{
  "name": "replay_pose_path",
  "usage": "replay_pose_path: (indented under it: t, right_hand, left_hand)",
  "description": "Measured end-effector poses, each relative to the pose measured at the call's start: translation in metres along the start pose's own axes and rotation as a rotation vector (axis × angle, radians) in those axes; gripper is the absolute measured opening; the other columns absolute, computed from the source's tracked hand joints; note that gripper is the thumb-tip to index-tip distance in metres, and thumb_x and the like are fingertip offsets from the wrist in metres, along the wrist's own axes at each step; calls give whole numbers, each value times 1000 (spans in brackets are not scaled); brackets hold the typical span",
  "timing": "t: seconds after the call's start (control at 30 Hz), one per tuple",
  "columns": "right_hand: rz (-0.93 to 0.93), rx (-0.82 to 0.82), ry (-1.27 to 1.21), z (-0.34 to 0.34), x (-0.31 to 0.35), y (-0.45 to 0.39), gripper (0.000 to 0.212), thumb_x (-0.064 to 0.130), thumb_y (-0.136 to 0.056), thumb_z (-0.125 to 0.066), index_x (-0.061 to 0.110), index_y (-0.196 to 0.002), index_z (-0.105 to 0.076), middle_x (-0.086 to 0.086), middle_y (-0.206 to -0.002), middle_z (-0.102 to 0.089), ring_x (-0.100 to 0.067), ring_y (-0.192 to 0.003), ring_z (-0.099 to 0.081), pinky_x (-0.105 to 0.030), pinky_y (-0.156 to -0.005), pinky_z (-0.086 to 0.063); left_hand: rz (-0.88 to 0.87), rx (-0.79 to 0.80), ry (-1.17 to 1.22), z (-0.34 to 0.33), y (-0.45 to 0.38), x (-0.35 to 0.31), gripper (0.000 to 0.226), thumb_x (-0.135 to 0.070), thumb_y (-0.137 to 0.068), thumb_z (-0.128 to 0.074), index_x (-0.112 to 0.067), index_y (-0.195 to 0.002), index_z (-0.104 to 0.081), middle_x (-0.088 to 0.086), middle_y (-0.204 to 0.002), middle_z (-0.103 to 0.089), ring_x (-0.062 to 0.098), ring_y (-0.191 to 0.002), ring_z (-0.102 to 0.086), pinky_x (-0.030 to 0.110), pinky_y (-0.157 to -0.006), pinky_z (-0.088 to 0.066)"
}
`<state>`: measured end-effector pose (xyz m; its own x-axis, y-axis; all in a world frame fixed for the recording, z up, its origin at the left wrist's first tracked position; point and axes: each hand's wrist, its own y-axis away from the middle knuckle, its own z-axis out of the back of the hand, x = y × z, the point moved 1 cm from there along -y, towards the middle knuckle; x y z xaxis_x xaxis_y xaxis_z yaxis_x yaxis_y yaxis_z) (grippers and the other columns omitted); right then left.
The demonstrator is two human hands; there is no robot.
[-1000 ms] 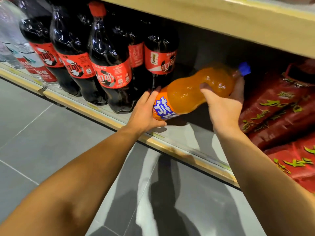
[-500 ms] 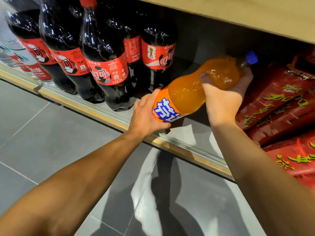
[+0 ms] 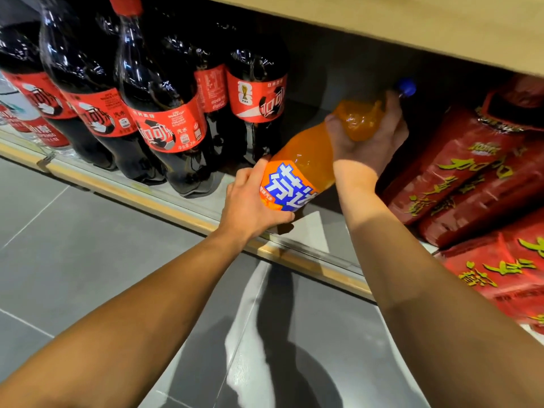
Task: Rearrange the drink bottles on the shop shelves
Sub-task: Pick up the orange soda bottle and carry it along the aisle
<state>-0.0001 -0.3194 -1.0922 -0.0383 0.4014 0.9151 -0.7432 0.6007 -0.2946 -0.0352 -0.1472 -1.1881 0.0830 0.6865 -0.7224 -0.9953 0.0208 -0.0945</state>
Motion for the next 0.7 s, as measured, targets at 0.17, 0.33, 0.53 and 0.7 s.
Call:
replay_pose_path:
  t: [0.17,0.33,0.53,0.7]
  right_hand:
    - [-15,-9,-2,-12,7,-7,91,30,-71,-84,25,-149,-38,-12,-152,-31,-24,-134,-42,-19,-98,-32]
    - [2,13,9,-13,27,4,85,32,-74,-82,31,-148,-39,-5,-156,-28,-20,-136,-41,-15,-93,-31]
    - [63,1,-38,4,56,22,83,33,-76,-82,21,-147,-42,-10,-155,-32,-23,-135,-42,-6,-87,-24]
    - [-98,156,-78,19,58,46,59,31,-80,-78,5,-130,-58,-2,-130,-47,-14,-110,-50,-9,-83,-29]
  left_hand:
    - [-4,31,43,9,-9,4,101,-55,-54,-90,-33,-138,-38,-6,-122,-54,10,-104,-58,27,-84,-54]
    - [40,8,113,16,-1,3,93,-56,-48,-88,-43,-127,-39,-7,-117,-59,9,-100,-62,35,-87,-58]
    - [-4,-78,89,51,17,-11,104,-54,-50,-89,-44,-140,-36,-7,-120,-60,11,-105,-61,36,-92,-56]
    - [33,-47,-20,79,63,-15,102,-62,-48,-83,-45,-137,-38,-8,-116,-64,15,-100,-64,41,-86,-57]
